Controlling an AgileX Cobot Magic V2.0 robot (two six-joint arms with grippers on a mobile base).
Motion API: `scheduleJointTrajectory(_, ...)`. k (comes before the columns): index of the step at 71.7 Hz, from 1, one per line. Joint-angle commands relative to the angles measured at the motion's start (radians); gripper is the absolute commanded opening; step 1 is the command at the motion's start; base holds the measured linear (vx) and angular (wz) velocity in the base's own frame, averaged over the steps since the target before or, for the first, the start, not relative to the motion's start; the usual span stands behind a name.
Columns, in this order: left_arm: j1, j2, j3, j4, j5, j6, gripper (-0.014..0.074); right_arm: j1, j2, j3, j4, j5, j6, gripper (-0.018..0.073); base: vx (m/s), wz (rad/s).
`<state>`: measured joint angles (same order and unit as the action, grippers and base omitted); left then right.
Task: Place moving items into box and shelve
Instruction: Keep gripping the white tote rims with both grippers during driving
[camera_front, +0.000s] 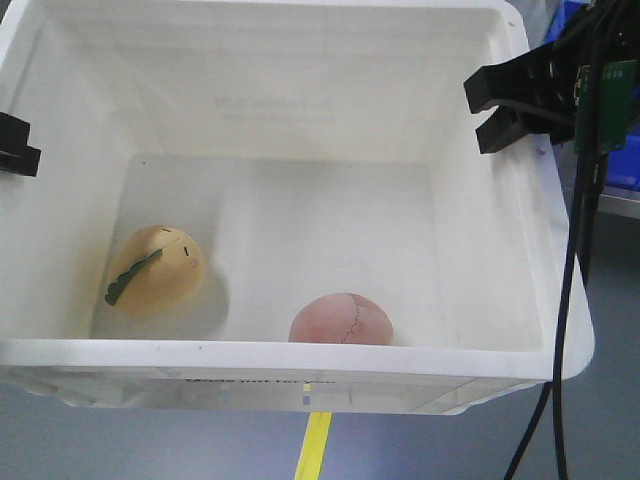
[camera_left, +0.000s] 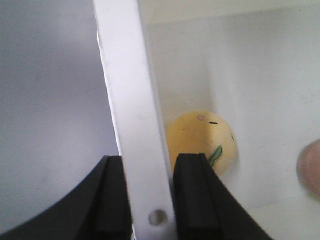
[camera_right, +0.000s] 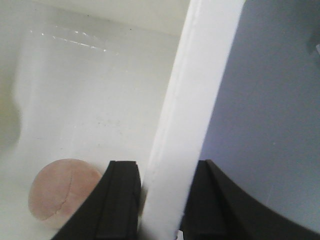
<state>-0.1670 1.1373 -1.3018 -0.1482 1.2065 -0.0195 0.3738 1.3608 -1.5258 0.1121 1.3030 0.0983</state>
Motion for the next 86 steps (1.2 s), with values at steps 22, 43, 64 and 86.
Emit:
scheduleJointTrajectory(22,0.001,-0.031,-0.044,-0.05,-0.115,0.013,-0.0017,0.001,-0.039,-0.047,0.035,-0.068,-0.024,-0.0012,0.46,0.08)
scheduleJointTrajectory(43,0.001,-0.031,-0.044,-0.05,-0.115,0.013,-0.0017,0.001,-0.039,-0.047,0.035,-0.069,-0.024,-0.0012,0.46,0.06)
scheduleJointTrajectory(64,0.001,-0.031,-0.044,-0.05,-0.114,0.013,-0.0017,0.001,-0.039,-0.047,0.034,-0.068,-0.024,-0.0012,0.46,0.03)
scheduleJointTrajectory(86,0.001,-0.031,-0.044,-0.05,-0.115,0.013,-0.0017,0.001,-0.039,-0.047,0.034,-0.069,-0.024,-0.0012,0.47,-0.03)
